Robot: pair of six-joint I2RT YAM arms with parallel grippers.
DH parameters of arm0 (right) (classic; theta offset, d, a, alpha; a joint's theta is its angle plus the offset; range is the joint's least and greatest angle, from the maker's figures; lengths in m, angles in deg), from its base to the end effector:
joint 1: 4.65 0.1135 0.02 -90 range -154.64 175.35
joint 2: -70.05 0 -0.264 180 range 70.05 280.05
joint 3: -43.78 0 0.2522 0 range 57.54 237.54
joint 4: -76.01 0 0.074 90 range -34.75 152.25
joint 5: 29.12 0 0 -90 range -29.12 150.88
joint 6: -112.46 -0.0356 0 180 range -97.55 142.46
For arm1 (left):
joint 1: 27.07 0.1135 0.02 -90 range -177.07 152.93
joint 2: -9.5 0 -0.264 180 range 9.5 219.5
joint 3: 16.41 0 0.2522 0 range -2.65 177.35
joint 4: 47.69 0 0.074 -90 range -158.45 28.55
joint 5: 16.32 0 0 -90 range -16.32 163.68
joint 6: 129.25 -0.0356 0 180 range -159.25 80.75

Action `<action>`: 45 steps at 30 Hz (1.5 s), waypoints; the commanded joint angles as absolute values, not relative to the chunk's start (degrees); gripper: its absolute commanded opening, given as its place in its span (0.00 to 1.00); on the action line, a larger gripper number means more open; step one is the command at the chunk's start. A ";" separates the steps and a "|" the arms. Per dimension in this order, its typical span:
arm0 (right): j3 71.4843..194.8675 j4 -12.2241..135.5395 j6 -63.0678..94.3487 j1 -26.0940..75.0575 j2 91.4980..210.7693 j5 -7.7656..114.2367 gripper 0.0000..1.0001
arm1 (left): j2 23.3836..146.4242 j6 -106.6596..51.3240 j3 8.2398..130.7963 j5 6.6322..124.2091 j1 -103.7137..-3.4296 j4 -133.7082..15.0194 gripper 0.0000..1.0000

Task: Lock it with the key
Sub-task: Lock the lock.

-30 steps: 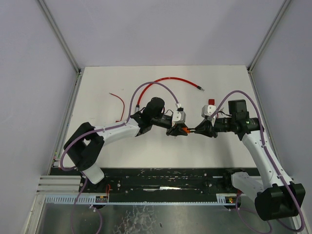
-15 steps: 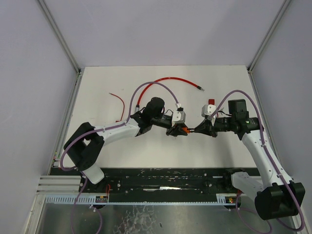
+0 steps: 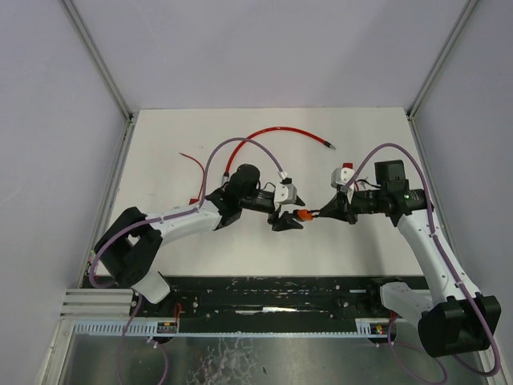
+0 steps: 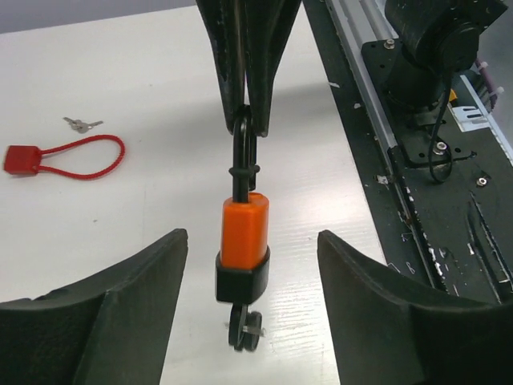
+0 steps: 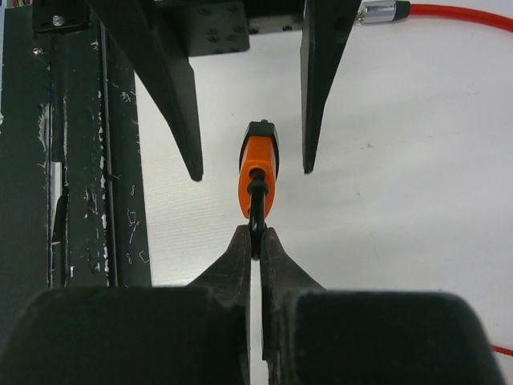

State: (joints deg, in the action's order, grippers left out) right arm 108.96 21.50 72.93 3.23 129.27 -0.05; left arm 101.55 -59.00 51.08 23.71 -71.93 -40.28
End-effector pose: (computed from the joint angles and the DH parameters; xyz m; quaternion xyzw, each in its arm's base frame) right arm 0.1901 0.0577 0.2981 -0.5496 0.6164 0.3310 0.4564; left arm 0.2299 -0.2672 0.2439 0.6018 0.4824 -0.4487 0.4515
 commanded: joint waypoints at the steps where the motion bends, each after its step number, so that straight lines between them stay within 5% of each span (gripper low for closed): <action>1: 112.45 20.46 71.72 3.26 129.97 -2.13 0.00 | 97.35 -58.27 47.15 26.67 -70.79 -29.80 0.67; 30: 114.28 16.61 75.17 3.26 127.91 -0.21 0.00 | 106.00 -62.48 57.30 20.86 -73.01 -44.02 0.50; 45: 114.11 16.28 75.73 3.28 129.04 -0.81 0.00 | 106.37 -59.90 57.52 21.91 -73.20 -42.06 0.50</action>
State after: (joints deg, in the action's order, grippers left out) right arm 111.17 16.19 74.99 3.21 129.06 1.72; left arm 105.46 -61.09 55.76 22.09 -72.79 -44.26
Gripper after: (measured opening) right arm 0.029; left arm 0.498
